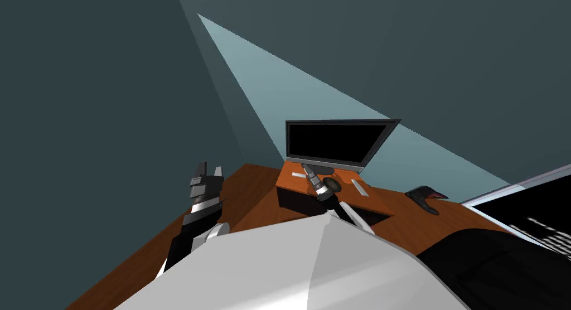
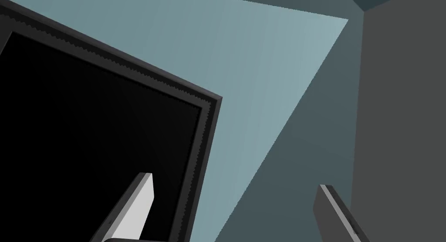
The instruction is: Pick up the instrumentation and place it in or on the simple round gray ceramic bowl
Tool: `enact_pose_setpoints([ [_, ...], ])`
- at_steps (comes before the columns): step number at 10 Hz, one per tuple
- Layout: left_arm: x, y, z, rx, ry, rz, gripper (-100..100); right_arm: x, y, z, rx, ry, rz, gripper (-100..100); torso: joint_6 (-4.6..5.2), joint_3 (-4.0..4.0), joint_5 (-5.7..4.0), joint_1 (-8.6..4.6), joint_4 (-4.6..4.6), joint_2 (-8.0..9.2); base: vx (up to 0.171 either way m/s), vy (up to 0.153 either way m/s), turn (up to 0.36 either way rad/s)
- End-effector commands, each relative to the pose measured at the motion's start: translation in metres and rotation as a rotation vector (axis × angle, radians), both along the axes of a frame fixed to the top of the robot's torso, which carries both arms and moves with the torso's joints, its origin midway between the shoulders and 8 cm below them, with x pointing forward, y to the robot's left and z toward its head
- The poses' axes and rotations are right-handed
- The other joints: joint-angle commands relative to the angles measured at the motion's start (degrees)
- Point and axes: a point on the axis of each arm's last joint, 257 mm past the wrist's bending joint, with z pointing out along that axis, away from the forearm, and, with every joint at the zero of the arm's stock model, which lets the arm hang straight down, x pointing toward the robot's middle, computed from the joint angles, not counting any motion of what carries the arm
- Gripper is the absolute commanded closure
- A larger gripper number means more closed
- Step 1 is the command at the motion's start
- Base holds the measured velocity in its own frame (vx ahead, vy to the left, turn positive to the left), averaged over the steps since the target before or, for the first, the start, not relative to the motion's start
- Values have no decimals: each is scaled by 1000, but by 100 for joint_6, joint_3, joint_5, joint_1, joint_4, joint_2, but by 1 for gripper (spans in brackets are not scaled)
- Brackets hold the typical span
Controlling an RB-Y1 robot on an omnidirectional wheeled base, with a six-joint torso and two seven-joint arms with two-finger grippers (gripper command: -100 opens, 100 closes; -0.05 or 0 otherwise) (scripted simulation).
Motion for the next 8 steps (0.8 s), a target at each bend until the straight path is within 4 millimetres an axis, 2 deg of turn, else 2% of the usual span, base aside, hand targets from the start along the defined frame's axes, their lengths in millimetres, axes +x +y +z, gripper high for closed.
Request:
enact_pose_setpoints([
  [1, 0, 0, 0, 0, 0, 0, 0, -4, 4, -14, -36, 35, 19, -100, 0, 0, 0, 0, 0, 0, -43, 12, 204],
  [3, 0, 0, 0, 0, 0, 0, 0, -5, 18, -63, -107, 136, 66, -100, -1, -3, -1, -6, -1, -5, -44, 15, 423],
  [4, 0, 0, 0, 0, 0, 0, 0, -6, 16, -67, -125, 142, 72, -100, 3, -2, -1, -6, -1, -4, -30, 11, 188],
  [6, 0, 0, 0, 0, 0, 0, 0, -12, 20, -118, -213, 241, 117, -100, 1, -6, -1, -9, -2, -11, -24, 15, 427],
  [7, 0, 0, 0, 0, 0, 0, 0, -15, 22, -126, -218, 257, 126, -100, 2, -7, -1, -9, -2, -13, -13, 9, 249],
  [8, 0, 0, 0, 0, 0, 0, 0, -21, 23, -147, -262, 299, 154, -100, 8, -8, -2, -11, -3, -14, -8, 16, 346],
])
